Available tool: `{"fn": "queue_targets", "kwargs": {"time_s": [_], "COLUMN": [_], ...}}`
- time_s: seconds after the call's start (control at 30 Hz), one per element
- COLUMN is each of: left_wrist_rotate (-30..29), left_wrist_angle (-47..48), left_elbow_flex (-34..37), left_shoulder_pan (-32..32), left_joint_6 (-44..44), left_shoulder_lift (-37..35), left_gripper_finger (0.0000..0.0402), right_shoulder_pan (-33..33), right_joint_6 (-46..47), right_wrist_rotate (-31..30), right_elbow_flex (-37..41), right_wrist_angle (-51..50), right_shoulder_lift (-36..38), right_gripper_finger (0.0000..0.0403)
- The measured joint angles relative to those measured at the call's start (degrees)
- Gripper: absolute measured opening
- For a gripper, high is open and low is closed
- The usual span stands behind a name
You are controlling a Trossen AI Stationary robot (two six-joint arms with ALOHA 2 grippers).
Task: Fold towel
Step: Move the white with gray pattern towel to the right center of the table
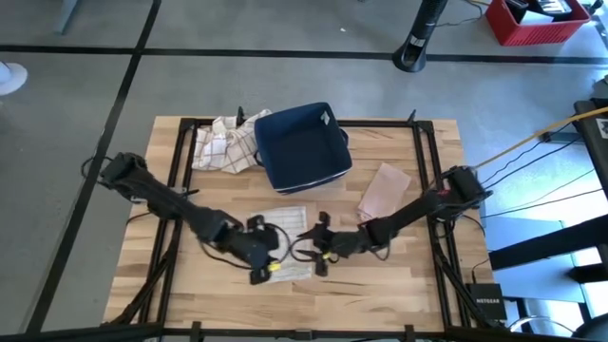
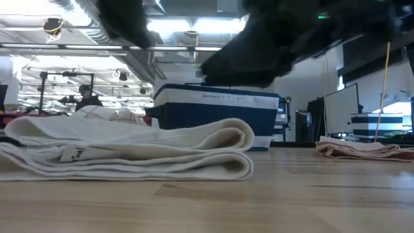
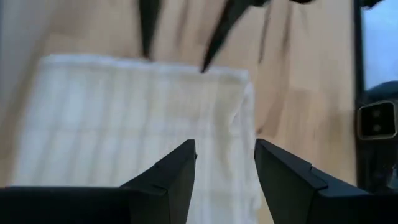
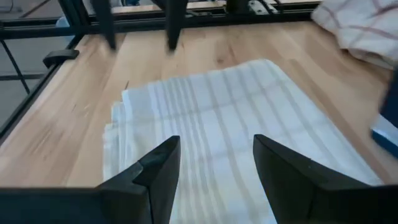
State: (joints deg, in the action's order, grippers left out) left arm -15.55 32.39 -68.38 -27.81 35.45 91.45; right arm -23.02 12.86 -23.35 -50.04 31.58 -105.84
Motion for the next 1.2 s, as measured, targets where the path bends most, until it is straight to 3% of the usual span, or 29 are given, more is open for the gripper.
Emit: {"fn": "queue_targets", "kwargs": {"time_s": [0.23,0.5,0.8,1.03,1.2], "left_wrist_rotate": [-10.4,-11.3,-11.6,-11.7,-11.7], "left_wrist_angle": [13.2,19.5,21.5,25.9,32.1], "left_elbow_flex": [0.6,0.6,0.6,0.6,0.6], "left_shoulder_pan": [-4.1,-4.9,-4.8,-4.1,-2.2], "left_joint_6": [9.3,13.0,13.1,14.4,17.0], "left_shoulder_lift": [-5.8,-6.1,-6.1,-6.1,-6.1], "left_gripper_finger": [0.0159,0.0159,0.0159,0.0159,0.0159], "right_shoulder_pan": [4.2,5.1,-3.1,-12.5,-19.2], "right_joint_6": [-3.3,-1.3,9.0,26.0,38.1], "right_wrist_rotate": [4.9,6.4,6.2,5.9,11.4], "right_elbow_flex": [-11.1,-18.4,-18.4,-18.3,-16.2], "right_wrist_angle": [-6.1,-28.3,-56.7,-84.2,-97.7], "right_shoulder_lift": [-10.7,-13.8,-6.6,-3.6,-2.0], "right_gripper_finger": [0.0204,0.0204,0.0204,0.0204,0.0204]}}
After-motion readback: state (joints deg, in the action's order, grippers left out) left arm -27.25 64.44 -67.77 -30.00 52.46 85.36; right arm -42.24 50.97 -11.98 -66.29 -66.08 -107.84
